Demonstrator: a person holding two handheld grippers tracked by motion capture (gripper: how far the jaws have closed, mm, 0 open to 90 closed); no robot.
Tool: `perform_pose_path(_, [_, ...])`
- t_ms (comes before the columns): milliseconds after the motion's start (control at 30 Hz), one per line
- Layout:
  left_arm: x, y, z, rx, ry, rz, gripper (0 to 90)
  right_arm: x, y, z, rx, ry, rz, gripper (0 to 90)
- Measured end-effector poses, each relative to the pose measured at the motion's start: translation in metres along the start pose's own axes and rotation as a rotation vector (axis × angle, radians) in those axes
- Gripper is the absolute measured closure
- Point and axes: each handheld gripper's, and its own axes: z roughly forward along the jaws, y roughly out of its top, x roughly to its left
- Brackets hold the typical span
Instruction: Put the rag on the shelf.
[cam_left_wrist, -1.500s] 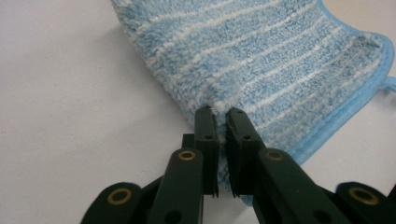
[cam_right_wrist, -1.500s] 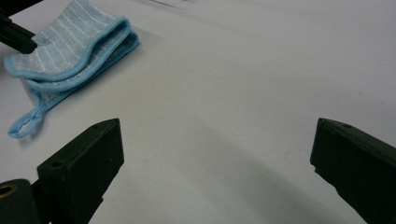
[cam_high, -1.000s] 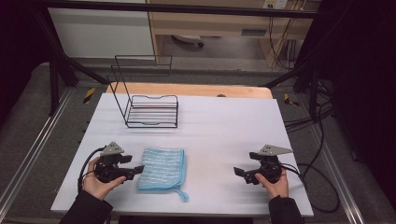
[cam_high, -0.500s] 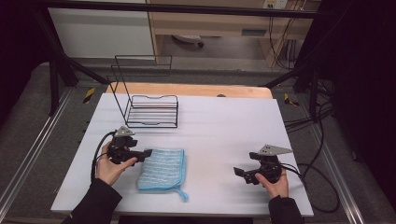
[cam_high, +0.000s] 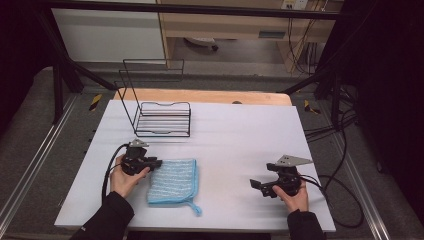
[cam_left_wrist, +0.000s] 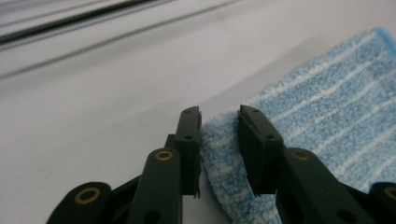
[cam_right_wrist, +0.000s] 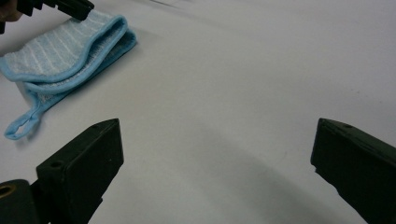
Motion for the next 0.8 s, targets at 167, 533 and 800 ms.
perform_pose_path(167, [0.002,-0.002,0.001,0.012,-0.006,-0.015,71.6,0.0,0.001,0.001,-0.008,0.01,0.008,3.1])
perform_pose_path(533, [0.004,-0.005,0.005,0.008,-0.023,-0.025,73.9,0.018,0.024,0.02,0.01,-0.004,0.008,2.6])
perform_pose_path(800, [0.002,-0.005,0.005,0.002,-0.014,0.0,74.9,0.048,0.051,0.059,0.009,0.035,-0.019,1.7])
